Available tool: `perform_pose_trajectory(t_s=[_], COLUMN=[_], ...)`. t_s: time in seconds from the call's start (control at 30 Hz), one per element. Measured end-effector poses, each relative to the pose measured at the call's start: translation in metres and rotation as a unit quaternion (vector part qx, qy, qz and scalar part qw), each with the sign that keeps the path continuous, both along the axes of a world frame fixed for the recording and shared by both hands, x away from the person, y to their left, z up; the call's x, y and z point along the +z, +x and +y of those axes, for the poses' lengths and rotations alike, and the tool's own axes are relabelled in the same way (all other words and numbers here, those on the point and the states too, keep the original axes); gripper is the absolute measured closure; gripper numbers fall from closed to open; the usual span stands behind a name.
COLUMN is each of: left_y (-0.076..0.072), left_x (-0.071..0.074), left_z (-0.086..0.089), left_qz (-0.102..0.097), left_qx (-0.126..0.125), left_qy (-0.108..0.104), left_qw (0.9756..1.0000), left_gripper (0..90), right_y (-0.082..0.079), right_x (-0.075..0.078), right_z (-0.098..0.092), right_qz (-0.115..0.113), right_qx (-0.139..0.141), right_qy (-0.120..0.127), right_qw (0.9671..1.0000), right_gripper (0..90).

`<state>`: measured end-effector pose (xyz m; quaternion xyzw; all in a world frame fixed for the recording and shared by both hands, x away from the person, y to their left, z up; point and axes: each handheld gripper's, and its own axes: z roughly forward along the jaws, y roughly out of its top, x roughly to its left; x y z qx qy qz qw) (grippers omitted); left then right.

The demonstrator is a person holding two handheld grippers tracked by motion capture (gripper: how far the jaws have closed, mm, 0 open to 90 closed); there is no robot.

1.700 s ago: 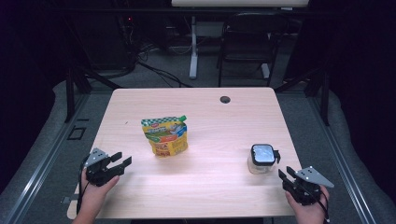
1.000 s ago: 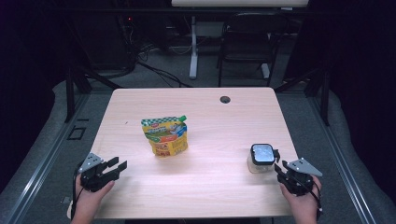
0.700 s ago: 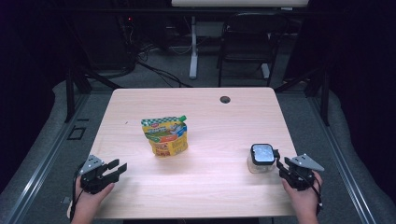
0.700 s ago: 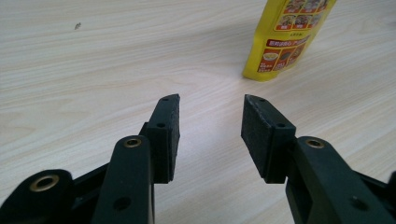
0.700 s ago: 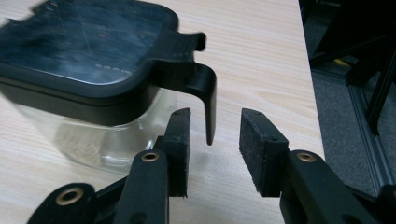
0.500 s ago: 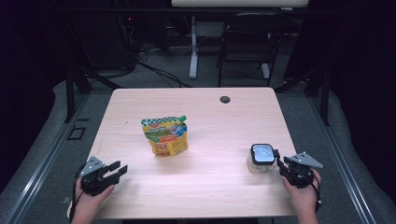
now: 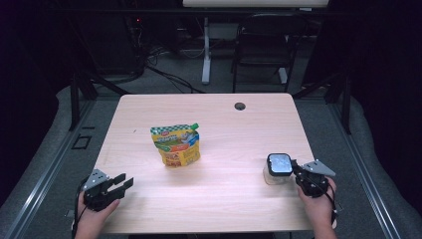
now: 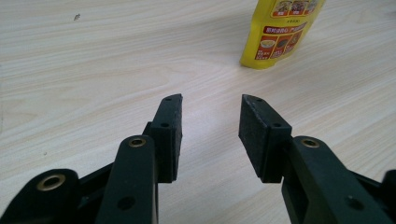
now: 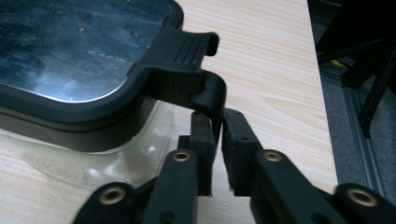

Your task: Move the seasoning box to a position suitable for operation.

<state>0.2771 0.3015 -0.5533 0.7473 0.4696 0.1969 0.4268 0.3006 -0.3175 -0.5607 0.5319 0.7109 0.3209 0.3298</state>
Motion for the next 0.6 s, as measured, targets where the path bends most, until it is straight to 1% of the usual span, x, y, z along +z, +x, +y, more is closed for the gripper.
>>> perform_pose_trajectory(t_s=[0.07, 0.13, 0.17, 0.4, 0.43, 0.47, 0.53, 0.57, 0.6], left_y=[0.000, 0.000, 0.000, 0.002, 0.002, 0.002, 0.002, 0.002, 0.003], left_x=[0.000, 0.000, 0.000, 0.000, 0.000, 0.000, 0.000, 0.000, 0.000], left_z=[0.000, 0.000, 0.000, -0.001, -0.001, -0.002, -0.002, -0.002, -0.003], left_qz=[0.000, -0.001, -0.001, 0.000, 0.000, -0.001, -0.001, -0.001, -0.001], left_qx=[-0.001, -0.002, -0.002, -0.004, -0.004, -0.005, -0.007, -0.006, -0.007], left_qy=[0.002, 0.002, 0.002, 0.004, 0.005, 0.004, 0.004, 0.004, 0.003], left_qw=[1.0000, 1.0000, 1.0000, 1.0000, 1.0000, 1.0000, 1.0000, 1.0000, 1.0000], left_gripper=[59.9, 59.9, 59.9, 59.9, 59.9, 59.9, 59.9, 59.9, 59.9], right_y=[0.000, -0.001, -0.001, -0.004, -0.005, -0.005, -0.006, -0.007, -0.007], right_x=[0.000, 0.001, 0.001, 0.002, 0.003, 0.003, 0.004, 0.005, 0.005], right_z=[0.000, 0.001, 0.002, 0.006, 0.008, 0.009, 0.012, 0.015, 0.017], right_qz=[0.001, 0.003, 0.004, 0.011, 0.015, 0.013, 0.018, 0.021, 0.021], right_qx=[-0.001, -0.003, -0.003, -0.004, -0.005, -0.003, -0.001, 0.005, 0.007], right_qy=[0.008, -0.001, -0.001, 0.014, 0.012, 0.007, 0.006, 0.002, 0.005], right_qw=[1.0000, 1.0000, 1.0000, 0.9998, 0.9998, 0.9999, 0.9998, 0.9998, 0.9998], right_gripper=[83.6, 83.8, 83.8, 85.3, 85.7, 86.2, 86.3, 86.4, 86.4])
